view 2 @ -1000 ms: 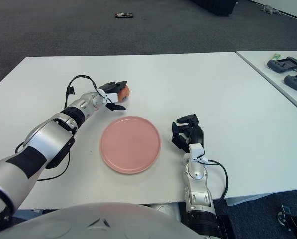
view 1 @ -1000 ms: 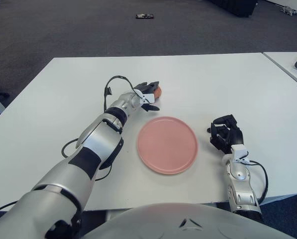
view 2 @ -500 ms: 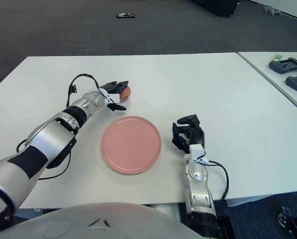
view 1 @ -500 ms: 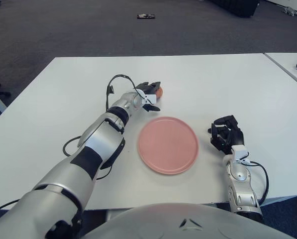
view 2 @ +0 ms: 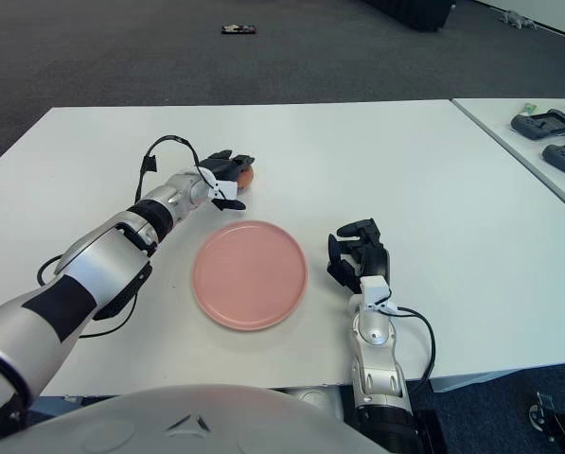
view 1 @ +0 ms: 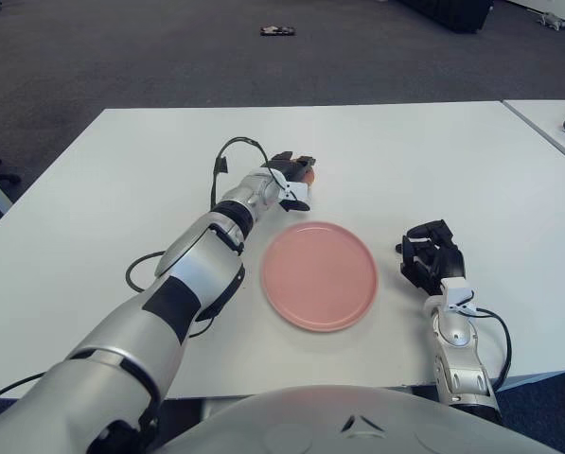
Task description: Put the apple into the plate.
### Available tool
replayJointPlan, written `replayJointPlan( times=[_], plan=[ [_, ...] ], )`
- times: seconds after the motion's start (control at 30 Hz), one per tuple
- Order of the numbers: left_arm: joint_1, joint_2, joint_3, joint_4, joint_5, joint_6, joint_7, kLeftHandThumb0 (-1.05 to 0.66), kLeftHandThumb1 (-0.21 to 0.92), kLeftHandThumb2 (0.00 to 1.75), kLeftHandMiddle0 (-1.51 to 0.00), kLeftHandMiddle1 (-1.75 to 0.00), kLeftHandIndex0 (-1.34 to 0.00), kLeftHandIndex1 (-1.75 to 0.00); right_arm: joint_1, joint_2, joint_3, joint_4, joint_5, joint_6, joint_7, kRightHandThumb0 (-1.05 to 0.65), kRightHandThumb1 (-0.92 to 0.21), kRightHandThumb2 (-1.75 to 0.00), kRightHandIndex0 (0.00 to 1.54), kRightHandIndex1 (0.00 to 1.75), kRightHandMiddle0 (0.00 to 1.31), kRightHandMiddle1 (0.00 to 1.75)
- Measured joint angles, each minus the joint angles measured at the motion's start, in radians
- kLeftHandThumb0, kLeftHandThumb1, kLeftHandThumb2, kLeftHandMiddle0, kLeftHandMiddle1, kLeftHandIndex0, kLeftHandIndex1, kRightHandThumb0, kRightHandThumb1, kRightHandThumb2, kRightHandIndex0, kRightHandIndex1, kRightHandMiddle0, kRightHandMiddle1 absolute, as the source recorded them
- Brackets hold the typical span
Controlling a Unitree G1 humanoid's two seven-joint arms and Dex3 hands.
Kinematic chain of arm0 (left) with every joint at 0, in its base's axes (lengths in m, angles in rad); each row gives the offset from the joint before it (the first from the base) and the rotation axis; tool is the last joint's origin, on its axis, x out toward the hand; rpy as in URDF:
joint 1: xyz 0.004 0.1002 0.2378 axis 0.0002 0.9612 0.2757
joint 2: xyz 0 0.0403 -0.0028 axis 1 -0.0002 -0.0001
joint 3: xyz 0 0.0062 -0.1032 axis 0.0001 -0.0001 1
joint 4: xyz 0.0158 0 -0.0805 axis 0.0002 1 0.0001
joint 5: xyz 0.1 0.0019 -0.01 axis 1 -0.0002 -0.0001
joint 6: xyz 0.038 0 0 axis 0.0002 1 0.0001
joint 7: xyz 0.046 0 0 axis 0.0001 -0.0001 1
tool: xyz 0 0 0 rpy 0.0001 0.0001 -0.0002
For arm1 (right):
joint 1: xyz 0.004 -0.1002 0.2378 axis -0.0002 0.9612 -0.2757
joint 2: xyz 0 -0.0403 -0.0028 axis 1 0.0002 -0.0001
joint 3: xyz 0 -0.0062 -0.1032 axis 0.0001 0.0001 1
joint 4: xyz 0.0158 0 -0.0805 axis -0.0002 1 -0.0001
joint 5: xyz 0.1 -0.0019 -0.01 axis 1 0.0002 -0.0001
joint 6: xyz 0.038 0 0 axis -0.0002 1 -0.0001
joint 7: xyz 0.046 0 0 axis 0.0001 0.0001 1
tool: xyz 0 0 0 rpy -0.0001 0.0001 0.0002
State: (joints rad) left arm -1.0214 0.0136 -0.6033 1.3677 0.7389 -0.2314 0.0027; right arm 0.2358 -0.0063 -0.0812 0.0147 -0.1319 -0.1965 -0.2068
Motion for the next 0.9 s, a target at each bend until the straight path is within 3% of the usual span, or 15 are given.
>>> replayJointPlan(
  times=[0.07,0.17,0.27,0.33,0.47,0.63,0.9],
  plan=[
    [-0.003,-0.002,-0.009,0.000,0.010,-0.004,0.005,-0.82,0.62,0.62,-0.01,-0.58,0.00,-0.83,0.002,0.002,0.000,-0.004,-0.001,0.004,-0.003,-0.37,-0.73,-0.79,0.59,1.21,0.30,1.75],
    [-0.008,-0.010,-0.022,0.001,0.021,0.001,0.012,-0.77,0.55,0.70,-0.01,-0.86,0.00,-1.04,0.003,0.003,0.000,-0.005,-0.001,0.004,-0.005,-0.37,-0.72,-0.80,0.61,1.22,0.31,1.75],
    [-0.012,-0.022,-0.028,0.002,0.027,0.016,0.018,-0.72,0.47,0.82,-0.02,-1.15,0.00,-1.43,0.003,0.003,-0.001,-0.003,0.000,-0.001,-0.005,-0.37,-0.71,-0.82,0.61,1.23,0.32,1.75],
    [-0.016,-0.028,-0.030,0.003,0.030,0.026,0.022,-0.70,0.44,0.86,-0.04,-1.34,-0.02,-1.58,0.004,0.003,-0.001,0.000,0.000,-0.006,-0.005,-0.37,-0.71,-0.82,0.62,1.23,0.32,1.75],
    [-0.026,-0.036,-0.030,0.002,0.032,0.037,0.022,-0.64,0.40,0.91,-0.25,-1.66,-0.16,-1.71,0.007,0.003,-0.001,0.009,0.001,-0.029,-0.004,-0.37,-0.71,-0.81,0.61,1.23,0.31,1.75],
    [-0.028,-0.037,-0.038,0.004,0.039,0.042,0.009,-0.58,0.38,0.93,-0.55,-1.73,-0.30,-1.74,0.012,0.003,-0.001,0.009,0.002,-0.037,-0.003,-0.37,-0.72,-0.81,0.60,1.23,0.31,1.75],
    [-0.016,-0.040,-0.063,0.013,0.061,0.046,-0.021,-0.45,0.32,1.03,-0.80,-1.75,-0.49,-1.75,0.015,0.003,-0.002,0.008,0.002,-0.037,-0.003,-0.37,-0.71,-0.82,0.60,1.22,0.32,1.75]
  ],
)
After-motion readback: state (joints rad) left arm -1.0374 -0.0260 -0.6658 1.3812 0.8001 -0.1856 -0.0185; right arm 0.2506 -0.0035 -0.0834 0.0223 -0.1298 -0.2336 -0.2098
